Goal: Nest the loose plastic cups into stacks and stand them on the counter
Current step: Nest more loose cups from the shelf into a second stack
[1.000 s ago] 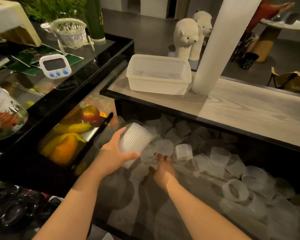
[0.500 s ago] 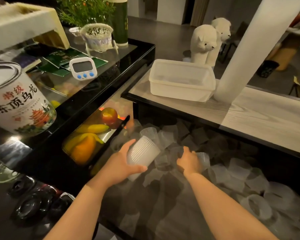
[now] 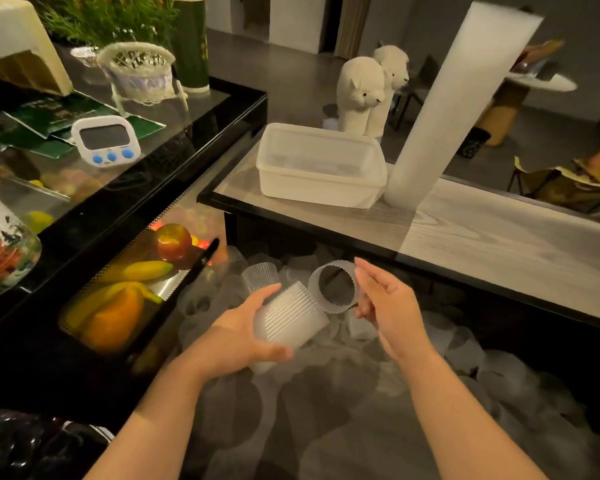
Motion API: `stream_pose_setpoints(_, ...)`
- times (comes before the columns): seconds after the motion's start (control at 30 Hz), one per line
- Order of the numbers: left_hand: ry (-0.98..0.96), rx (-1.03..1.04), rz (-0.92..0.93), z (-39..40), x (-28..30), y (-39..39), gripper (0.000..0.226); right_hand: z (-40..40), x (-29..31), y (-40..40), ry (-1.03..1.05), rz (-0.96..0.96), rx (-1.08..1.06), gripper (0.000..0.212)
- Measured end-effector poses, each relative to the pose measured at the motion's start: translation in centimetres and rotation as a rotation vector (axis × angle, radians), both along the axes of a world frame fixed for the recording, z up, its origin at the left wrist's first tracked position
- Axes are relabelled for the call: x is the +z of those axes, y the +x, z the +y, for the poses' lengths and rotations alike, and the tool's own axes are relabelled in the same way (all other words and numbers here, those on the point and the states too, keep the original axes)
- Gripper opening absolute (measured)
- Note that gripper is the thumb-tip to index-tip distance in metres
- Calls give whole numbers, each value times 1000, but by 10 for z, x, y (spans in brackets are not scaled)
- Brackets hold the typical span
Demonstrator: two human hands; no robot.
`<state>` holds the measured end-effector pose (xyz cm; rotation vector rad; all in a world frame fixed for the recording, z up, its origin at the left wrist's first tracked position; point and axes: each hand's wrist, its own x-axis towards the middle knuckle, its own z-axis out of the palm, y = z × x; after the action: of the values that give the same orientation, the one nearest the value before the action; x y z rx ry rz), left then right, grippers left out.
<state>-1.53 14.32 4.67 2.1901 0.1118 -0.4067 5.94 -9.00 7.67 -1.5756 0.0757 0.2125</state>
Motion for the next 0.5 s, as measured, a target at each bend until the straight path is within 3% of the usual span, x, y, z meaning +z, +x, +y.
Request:
stream_pose_setpoints(0.1, -39, -19, -45, -2, 3, 2, 100, -8, 10, -7, 7, -8, 28, 33)
stream_pose_setpoints(0.3, -24, -98, -104, -8, 11, 6, 101, -12, 19, -19, -273, -147, 56, 36)
stream_pose_setpoints(0.5, 36, -82, -158, -13, 8, 8, 106, 2, 16, -33, -288, -192, 158, 32)
